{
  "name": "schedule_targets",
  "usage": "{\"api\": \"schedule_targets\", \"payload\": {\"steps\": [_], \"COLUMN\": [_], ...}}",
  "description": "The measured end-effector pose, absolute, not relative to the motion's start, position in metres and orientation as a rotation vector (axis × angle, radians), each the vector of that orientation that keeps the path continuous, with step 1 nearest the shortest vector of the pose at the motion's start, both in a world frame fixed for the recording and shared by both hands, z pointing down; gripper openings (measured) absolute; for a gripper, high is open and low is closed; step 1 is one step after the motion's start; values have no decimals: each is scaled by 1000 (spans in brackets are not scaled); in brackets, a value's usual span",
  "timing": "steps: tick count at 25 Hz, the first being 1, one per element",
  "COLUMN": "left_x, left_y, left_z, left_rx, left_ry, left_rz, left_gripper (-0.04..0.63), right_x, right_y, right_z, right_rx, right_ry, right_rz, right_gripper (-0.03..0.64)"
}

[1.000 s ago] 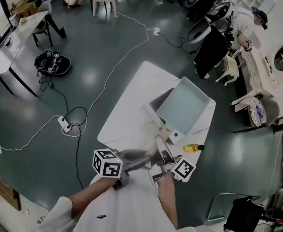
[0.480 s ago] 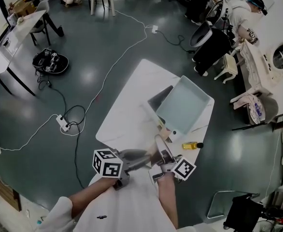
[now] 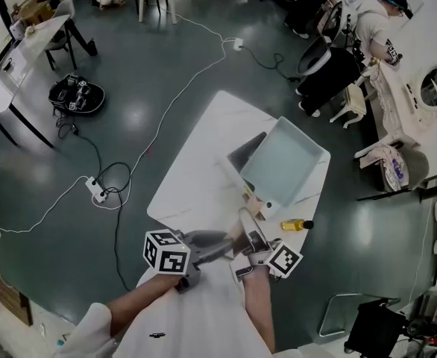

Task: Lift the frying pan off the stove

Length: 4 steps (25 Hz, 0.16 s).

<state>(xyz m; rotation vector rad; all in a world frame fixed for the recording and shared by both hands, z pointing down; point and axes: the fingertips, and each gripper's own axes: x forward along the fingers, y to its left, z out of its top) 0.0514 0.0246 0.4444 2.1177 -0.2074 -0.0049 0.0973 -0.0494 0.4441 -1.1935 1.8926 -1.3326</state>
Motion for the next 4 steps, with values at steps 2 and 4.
{"api": "schedule_targets", "payload": {"steps": [2, 4], "left_x": [50, 48], "left_y": [24, 23], "left_z": [447, 449], "left_rx": [2116, 2114], "left_ry": [-208, -209], "left_rz": [-2, 0], "left_gripper": [89, 89], "right_x": [96, 94], "right_y": [-50, -51], "right_z": [447, 450], "right_rx": [-1188, -1186], "right_ry": [1888, 1879], "right_rz": [-1339, -1350], "right_gripper": [122, 121]}}
